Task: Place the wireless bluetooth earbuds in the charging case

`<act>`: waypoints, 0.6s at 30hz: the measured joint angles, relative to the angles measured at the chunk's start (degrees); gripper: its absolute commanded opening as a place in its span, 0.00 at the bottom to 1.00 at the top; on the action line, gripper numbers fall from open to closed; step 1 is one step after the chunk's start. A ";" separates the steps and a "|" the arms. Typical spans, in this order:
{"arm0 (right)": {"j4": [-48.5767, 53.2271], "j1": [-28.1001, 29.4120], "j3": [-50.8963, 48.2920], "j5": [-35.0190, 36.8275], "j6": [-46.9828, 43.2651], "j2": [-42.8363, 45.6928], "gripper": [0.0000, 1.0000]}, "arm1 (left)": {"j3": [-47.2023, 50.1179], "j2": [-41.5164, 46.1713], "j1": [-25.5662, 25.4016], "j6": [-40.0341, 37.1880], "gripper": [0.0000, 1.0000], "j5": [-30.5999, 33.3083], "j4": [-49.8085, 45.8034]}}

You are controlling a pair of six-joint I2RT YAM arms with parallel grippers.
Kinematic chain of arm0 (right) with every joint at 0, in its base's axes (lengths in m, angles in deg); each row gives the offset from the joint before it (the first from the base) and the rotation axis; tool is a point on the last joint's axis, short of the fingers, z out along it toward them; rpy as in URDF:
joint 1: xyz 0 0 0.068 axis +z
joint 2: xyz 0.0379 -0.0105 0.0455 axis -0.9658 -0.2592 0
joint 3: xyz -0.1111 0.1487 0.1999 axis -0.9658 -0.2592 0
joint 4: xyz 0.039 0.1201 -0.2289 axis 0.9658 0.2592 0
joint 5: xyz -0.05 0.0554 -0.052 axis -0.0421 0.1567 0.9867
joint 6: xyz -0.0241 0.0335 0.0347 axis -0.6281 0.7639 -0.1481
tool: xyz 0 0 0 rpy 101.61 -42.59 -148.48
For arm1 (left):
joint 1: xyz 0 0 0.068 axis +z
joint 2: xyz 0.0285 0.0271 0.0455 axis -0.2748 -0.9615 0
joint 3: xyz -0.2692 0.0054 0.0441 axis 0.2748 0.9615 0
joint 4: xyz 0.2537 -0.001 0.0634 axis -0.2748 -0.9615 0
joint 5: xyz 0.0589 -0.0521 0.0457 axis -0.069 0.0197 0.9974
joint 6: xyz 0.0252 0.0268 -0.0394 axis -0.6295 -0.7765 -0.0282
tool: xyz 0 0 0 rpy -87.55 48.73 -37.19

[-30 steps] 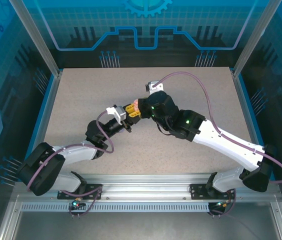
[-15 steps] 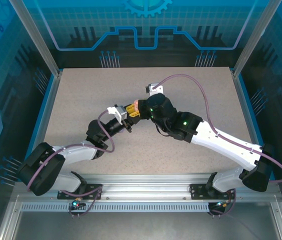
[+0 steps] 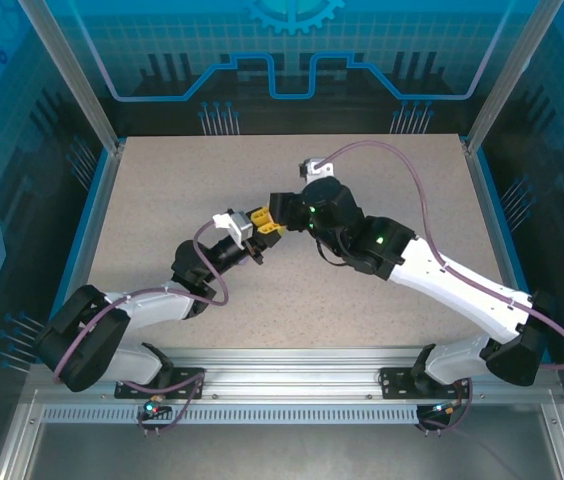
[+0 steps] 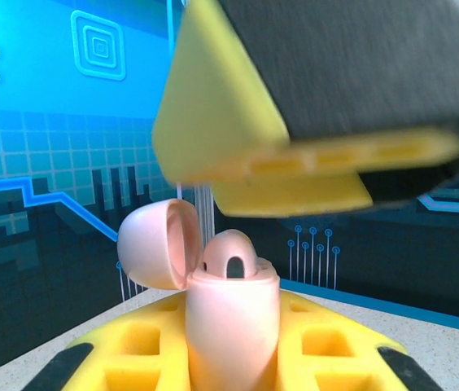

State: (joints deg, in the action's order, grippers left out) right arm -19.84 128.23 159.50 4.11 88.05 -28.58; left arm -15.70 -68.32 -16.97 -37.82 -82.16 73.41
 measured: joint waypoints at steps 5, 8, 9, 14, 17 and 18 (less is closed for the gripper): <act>0.48 -3.15 3.63 -2.56 -0.07 0.61 0.62 | 0.00 0.09 -0.20 0.00 0.00 -0.13 0.33; 1.79 -5.27 6.21 -5.33 -0.13 0.39 0.61 | 0.02 0.37 -0.24 0.02 0.00 -0.33 0.35; 2.45 -5.97 7.43 -6.32 -0.15 -0.07 0.61 | 0.02 0.44 -0.24 0.02 0.00 -0.46 0.39; 4.55 -8.17 12.22 -10.58 -0.59 -4.20 0.59 | 0.85 0.44 -0.26 0.02 0.00 -1.07 0.74; 6.45 -9.31 14.01 -12.90 -1.09 -7.30 0.56 | 1.40 0.44 -0.24 0.02 0.00 -1.11 0.74; 7.28 -9.73 14.56 -13.64 -1.29 -8.37 0.54 | 1.53 0.44 -0.24 0.02 0.00 -1.20 0.79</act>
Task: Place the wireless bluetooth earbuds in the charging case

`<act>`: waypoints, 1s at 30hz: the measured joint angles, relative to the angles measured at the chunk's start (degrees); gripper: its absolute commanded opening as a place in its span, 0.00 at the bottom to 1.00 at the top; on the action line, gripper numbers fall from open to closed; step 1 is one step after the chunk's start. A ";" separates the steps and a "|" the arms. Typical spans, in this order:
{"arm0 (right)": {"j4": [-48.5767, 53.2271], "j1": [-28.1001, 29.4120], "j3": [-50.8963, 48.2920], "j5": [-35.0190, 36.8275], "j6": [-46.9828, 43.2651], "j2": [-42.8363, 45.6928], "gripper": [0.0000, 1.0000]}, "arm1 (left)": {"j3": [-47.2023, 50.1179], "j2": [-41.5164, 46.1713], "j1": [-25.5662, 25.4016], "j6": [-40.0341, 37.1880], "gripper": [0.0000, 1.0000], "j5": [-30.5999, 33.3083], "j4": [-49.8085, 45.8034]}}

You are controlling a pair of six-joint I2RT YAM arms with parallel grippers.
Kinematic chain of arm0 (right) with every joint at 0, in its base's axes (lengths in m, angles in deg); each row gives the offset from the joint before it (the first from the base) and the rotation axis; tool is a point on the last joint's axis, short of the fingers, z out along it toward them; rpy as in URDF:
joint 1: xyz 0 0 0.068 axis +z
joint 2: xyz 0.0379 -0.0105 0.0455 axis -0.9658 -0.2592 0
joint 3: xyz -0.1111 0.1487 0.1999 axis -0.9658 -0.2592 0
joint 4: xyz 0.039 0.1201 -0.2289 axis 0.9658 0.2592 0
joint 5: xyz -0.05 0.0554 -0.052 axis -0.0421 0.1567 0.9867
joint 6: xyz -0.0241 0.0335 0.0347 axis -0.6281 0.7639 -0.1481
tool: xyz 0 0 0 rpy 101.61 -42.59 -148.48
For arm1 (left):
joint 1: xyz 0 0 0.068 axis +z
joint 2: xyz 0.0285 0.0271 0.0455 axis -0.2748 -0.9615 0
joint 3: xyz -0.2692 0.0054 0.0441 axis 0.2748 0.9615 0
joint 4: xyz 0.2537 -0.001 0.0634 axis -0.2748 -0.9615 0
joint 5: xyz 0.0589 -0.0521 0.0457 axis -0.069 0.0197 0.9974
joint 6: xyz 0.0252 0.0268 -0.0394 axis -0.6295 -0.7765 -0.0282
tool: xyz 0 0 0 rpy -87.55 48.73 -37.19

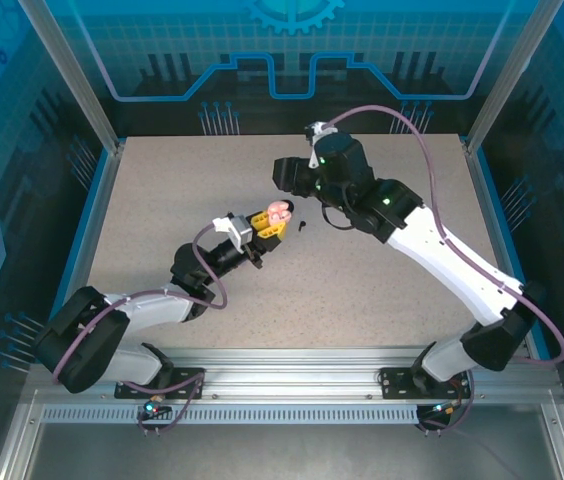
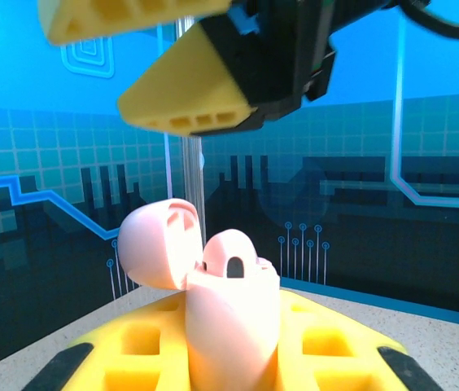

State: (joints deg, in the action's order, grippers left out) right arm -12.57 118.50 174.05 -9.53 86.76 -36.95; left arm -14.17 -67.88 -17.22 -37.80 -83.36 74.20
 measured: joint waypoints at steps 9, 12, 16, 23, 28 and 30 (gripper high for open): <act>5.70 -2.08 4.42 -5.53 -1.73 -6.47 0.28 | 0.44 0.00 0.00 0.22 0.00 -0.57 -0.02; 6.91 -2.08 4.42 -7.26 -1.77 -6.86 0.23 | 0.48 0.00 0.00 0.24 0.00 -0.55 -0.02; 7.67 -1.95 4.42 -9.14 -1.90 -6.93 0.19 | 0.52 0.00 0.00 0.26 0.00 -0.55 -0.02; 8.31 0.15 2.69 -10.78 -2.40 -6.36 0.13 | 0.57 0.00 0.00 0.37 0.00 -0.92 -0.11; 5.90 0.37 -3.06 -11.61 -2.32 -1.95 0.09 | 0.85 -0.02 -0.70 0.39 0.00 -1.92 -1.01; 5.42 0.70 -6.14 -12.09 -1.95 1.53 0.08 | 0.96 -0.02 -0.74 0.42 0.00 -1.70 -1.29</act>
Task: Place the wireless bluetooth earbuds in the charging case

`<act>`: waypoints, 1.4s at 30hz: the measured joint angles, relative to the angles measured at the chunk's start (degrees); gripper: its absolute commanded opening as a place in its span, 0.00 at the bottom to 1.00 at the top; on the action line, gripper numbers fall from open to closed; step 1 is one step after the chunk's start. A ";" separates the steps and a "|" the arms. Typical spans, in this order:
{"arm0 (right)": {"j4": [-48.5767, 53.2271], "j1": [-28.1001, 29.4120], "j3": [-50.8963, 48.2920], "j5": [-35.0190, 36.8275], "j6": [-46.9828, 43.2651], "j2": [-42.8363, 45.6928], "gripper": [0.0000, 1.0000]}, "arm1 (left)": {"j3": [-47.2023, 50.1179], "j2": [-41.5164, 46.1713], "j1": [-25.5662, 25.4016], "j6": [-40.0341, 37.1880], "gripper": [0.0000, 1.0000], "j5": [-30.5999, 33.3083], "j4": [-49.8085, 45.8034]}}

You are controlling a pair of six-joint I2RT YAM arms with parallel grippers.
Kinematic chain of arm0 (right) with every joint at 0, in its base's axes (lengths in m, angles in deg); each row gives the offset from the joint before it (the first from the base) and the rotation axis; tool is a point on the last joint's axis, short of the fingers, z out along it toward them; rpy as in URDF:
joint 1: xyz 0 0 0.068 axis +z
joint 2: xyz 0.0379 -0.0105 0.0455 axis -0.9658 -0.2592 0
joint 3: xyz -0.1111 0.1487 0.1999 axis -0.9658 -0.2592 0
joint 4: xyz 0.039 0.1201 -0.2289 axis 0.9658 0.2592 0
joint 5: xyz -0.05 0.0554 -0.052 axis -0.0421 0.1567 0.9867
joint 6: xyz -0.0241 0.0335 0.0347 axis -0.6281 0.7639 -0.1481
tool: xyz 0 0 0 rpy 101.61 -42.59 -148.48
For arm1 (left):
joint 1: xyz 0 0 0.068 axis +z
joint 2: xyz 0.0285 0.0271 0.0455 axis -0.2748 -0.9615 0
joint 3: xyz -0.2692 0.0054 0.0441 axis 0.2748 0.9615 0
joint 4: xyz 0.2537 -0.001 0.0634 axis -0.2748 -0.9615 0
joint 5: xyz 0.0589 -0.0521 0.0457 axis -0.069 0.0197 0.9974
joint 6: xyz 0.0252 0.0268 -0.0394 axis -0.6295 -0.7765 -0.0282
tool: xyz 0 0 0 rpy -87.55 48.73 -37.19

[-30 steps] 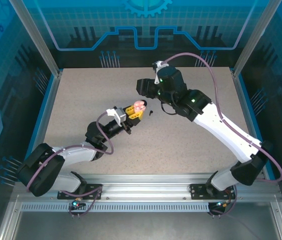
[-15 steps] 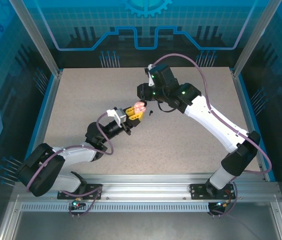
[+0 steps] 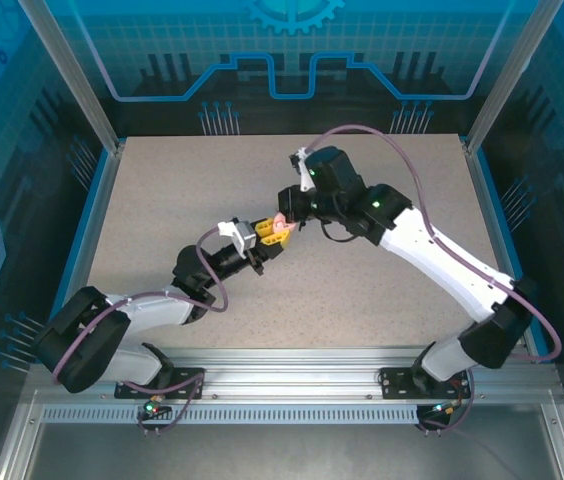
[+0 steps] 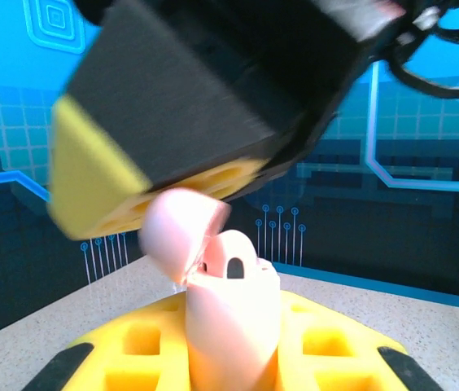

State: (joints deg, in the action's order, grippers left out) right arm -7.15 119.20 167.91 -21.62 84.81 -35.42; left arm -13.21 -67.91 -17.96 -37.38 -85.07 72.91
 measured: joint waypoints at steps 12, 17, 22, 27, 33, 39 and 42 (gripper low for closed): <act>-1.46 1.73 -16.17 10.32 6.14 22.05 0.32 | 2.51 0.46 0.20 5.31 0.00 3.26 1.29; -3.74 1.75 -25.00 14.32 10.23 24.90 0.43 | 5.40 0.24 0.20 10.97 0.00 5.62 1.31; -4.50 2.21 -33.42 16.68 14.29 25.22 0.47 | 7.58 -1.20 0.20 17.16 0.00 8.55 0.61; -5.44 5.01 -37.16 18.82 17.40 25.07 0.50 | 6.21 -0.42 1.18 23.78 0.00 9.90 -10.08; -6.75 8.11 -38.62 21.22 19.76 24.02 0.52 | -1.51 4.02 2.58 26.64 0.00 10.47 -31.19; -7.39 9.90 -39.08 22.64 20.76 21.81 0.52 | -5.57 5.60 7.72 29.18 0.00 10.21 -45.07; -7.54 10.88 -39.01 23.10 21.16 20.61 0.52 | -8.37 4.24 12.81 31.54 0.00 8.41 -50.29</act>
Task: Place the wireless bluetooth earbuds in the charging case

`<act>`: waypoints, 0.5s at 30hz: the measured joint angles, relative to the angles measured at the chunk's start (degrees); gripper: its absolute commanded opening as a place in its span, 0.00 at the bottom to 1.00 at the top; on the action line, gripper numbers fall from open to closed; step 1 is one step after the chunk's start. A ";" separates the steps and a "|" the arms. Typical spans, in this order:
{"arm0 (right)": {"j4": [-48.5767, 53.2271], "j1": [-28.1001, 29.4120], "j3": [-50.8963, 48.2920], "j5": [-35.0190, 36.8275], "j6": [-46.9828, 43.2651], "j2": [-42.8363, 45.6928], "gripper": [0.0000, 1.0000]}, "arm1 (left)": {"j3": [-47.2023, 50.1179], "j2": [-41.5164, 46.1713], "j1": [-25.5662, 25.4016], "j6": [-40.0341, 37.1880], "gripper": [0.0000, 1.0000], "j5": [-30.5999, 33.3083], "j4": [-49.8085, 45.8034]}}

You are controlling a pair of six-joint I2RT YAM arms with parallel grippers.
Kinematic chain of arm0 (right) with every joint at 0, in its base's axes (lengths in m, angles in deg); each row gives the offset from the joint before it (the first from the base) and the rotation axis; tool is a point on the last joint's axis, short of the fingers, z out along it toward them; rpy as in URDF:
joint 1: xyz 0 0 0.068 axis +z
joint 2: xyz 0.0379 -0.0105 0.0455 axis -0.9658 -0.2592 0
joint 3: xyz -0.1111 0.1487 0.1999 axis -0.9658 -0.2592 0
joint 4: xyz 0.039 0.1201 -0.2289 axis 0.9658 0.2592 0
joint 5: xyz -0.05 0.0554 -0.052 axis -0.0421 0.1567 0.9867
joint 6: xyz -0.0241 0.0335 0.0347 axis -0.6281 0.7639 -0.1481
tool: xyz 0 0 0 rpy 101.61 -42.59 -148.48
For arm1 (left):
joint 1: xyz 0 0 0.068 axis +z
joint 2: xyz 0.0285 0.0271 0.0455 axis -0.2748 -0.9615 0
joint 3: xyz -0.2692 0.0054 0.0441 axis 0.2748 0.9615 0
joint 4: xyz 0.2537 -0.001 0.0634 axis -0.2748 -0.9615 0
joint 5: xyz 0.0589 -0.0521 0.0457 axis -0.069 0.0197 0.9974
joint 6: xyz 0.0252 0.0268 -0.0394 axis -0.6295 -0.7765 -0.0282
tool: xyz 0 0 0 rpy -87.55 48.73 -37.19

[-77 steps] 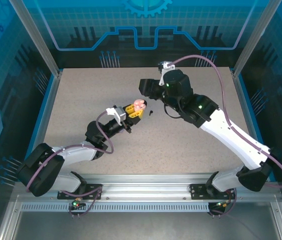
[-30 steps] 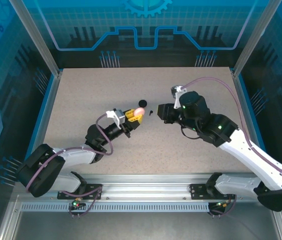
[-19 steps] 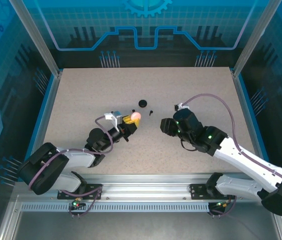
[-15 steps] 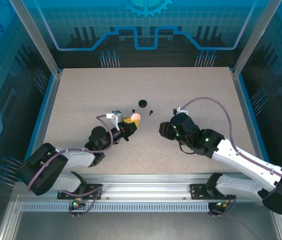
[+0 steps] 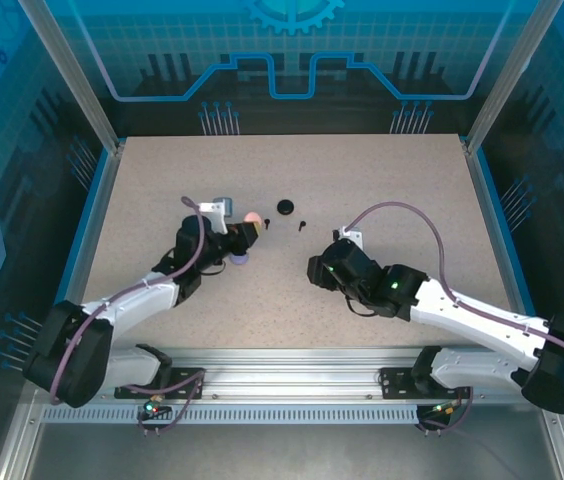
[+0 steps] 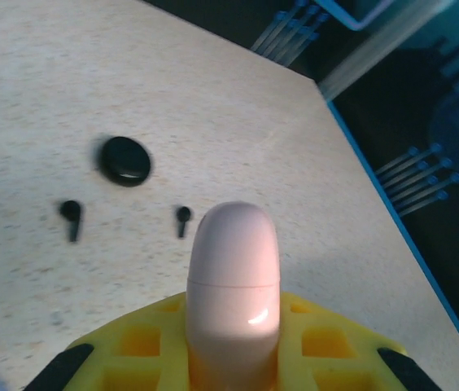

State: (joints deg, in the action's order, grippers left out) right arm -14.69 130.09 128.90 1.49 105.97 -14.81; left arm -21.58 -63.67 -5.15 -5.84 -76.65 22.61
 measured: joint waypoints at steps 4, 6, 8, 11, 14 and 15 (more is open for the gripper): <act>-0.04 0.66 0.79 0.79 0.31 -1.51 0.53 | -4.17 -4.63 5.97 2.97 0.00 -4.02 -3.39; -0.04 0.79 1.05 1.03 0.48 -1.95 0.53 | -6.01 -8.11 8.33 4.52 0.00 -6.64 -3.80; -0.04 0.83 1.16 1.22 0.72 -2.25 0.53 | -7.37 -11.56 9.99 5.99 0.00 -8.96 -3.74; -0.02 0.85 1.31 1.38 0.98 -2.64 0.53 | -8.81 -17.03 11.54 7.56 0.00 -12.17 -3.78; 0.00 0.87 1.46 1.46 1.27 -2.71 0.53 | -9.44 -20.72 11.80 8.17 0.00 -13.73 -4.11; 0.00 0.87 1.53 1.51 1.29 -2.71 0.53 | -9.55 -21.51 11.80 8.41 0.00 -14.05 -4.33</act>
State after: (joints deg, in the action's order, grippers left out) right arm -14.69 130.96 130.43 2.99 107.26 -17.52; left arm -31.13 -85.17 6.65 2.57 -90.70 18.29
